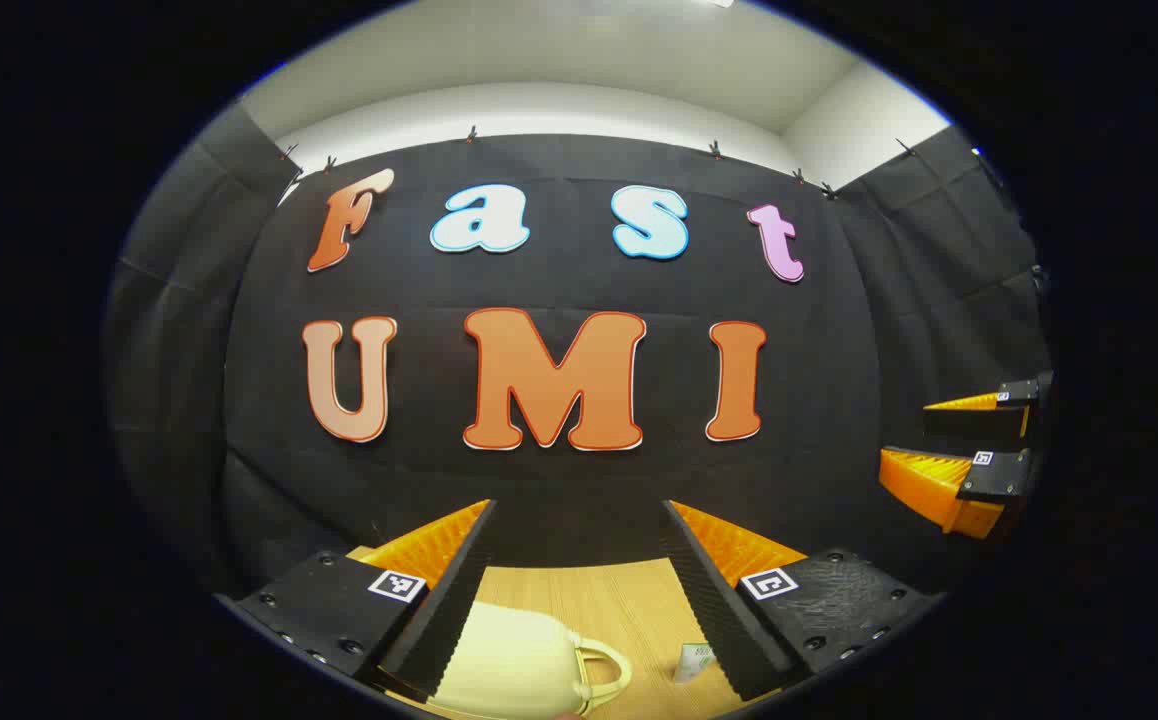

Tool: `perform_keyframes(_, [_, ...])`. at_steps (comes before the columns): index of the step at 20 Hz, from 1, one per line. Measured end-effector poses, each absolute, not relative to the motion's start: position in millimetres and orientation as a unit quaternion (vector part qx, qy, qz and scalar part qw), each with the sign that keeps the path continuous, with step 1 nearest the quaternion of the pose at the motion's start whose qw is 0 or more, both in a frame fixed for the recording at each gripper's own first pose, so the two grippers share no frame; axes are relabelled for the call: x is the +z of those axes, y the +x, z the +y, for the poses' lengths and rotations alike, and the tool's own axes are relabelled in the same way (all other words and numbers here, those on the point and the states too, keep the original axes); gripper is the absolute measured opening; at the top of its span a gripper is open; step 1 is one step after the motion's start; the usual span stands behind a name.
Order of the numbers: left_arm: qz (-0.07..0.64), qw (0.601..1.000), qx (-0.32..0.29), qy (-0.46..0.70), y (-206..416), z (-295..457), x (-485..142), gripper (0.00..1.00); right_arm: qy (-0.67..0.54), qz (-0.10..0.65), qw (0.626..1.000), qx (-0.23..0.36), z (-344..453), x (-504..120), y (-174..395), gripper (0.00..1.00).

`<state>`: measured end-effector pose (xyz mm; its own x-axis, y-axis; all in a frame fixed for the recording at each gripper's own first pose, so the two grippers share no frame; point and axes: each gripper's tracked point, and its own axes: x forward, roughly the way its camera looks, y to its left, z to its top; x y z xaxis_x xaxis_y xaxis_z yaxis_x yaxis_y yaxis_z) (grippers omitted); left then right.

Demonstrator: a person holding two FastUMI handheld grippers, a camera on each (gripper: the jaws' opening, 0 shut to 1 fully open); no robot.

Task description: First open the suitcase, pack the skin care products into it, and then close the suitcase.

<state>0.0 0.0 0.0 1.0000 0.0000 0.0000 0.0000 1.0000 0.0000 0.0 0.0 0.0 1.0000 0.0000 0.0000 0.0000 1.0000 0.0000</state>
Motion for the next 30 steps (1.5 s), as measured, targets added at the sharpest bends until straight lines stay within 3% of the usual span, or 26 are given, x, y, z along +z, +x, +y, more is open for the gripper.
perform_keyframes(2, [0.001, 1.000, 0.011, 0.001, 1, 16, -1, 0.99, 0.002, 0.011, 1.000, 0.014, 13, -2, 1, 0.89])
perform_keyframes(3, [0.000, 1.000, 0.015, 0.006, -1, 22, -3, 1.00, 0.001, 0.015, 1.000, 0.018, 18, -2, 3, 0.93])
perform_keyframes(11, [0.026, 0.999, 0.043, 0.012, -3, 26, -19, 0.99, 0.033, 0.008, 0.998, 0.049, 28, -4, 28, 0.93])
perform_keyframes(13, [0.029, 0.998, 0.054, 0.011, 8, 27, -25, 0.99, 0.035, 0.008, 0.998, 0.061, 31, -4, 40, 0.96])
perform_keyframes(14, [0.030, 0.998, 0.060, 0.012, 17, 29, -24, 0.99, 0.033, 0.006, 0.997, 0.063, 28, -2, 46, 0.93])
perform_keyframes(21, [0.015, 0.999, 0.046, -0.005, 69, 5, 7, 0.99, 0.040, -0.017, 0.998, 0.055, 3, 10, 73, 0.93])
perform_keyframes(22, [0.022, 0.999, 0.043, -0.008, 69, 1, 0, 0.99, 0.039, -0.008, 0.998, 0.055, 3, 2, 71, 0.97])
perform_keyframes(23, [0.026, 0.999, 0.039, -0.003, 69, -6, -9, 0.99, 0.035, -0.001, 0.998, 0.053, 0, -7, 70, 0.93])
perform_keyframes(29, [0.072, 0.991, 0.015, 0.116, 61, -22, -87, 0.96, 0.035, 0.037, 0.998, 0.042, -18, -41, 67, 0.93])
perform_keyframes(30, [0.076, 0.988, 0.013, 0.132, 60, -22, -96, 1.00, 0.033, 0.036, 0.998, 0.036, -23, -42, 68, 0.93])
